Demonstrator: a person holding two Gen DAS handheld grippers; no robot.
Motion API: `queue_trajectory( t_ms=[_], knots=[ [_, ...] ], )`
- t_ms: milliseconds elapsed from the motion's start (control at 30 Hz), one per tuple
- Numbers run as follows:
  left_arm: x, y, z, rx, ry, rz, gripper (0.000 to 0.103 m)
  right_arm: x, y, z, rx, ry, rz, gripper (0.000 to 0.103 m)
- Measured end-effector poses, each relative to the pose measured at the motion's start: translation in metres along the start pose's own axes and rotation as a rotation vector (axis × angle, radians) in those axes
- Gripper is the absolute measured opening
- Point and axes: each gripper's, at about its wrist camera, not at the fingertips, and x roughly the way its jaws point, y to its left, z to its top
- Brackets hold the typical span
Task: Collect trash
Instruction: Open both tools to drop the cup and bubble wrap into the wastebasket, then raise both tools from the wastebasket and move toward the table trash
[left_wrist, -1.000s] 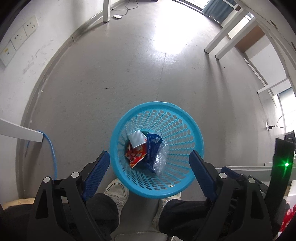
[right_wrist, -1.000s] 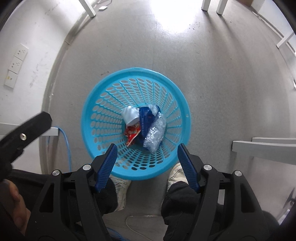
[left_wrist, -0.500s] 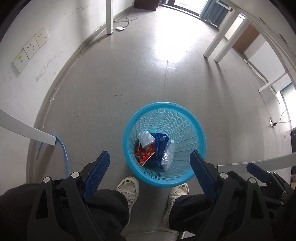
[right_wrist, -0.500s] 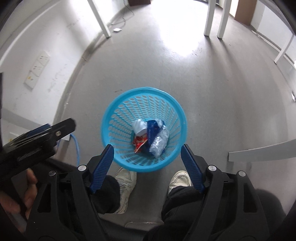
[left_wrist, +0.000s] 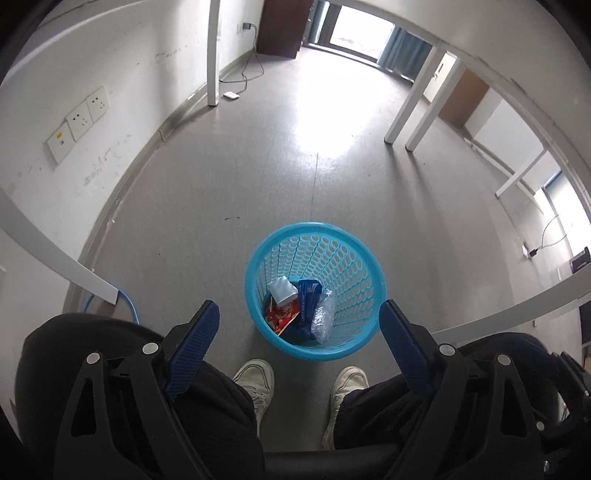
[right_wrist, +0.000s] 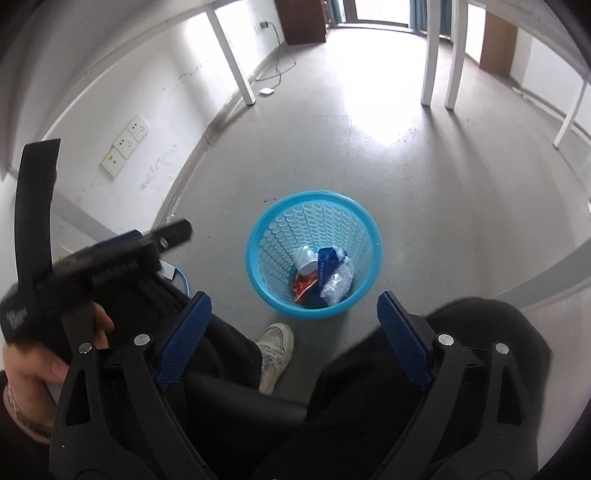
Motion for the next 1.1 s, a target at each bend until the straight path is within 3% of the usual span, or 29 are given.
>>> queue_trajectory(
  t_ms=[233,600,933,1100],
  knots=[
    [-0.042,-0.001,-0.014,-0.012,0.0,-0.058,0.087,-0.063,-0.001,-0.013,-0.035,-0.12,0.001,0.088],
    [-0.139,-0.017,-0.03,0.137,-0.245,-0.059,0.087,-0.145,0.018,-0.016,-0.087,-0.278,0.073,0.091],
    [-0.204,-0.018,-0.004,0.229,-0.434,-0.056,0.089,-0.196,0.014,0.025,-0.066,-0.433,0.038,0.091],
    [-0.228,-0.032,0.018,0.316,-0.529,0.012,0.092,-0.204,0.005,0.064,-0.014,-0.473,0.068,0.091]
  ],
)
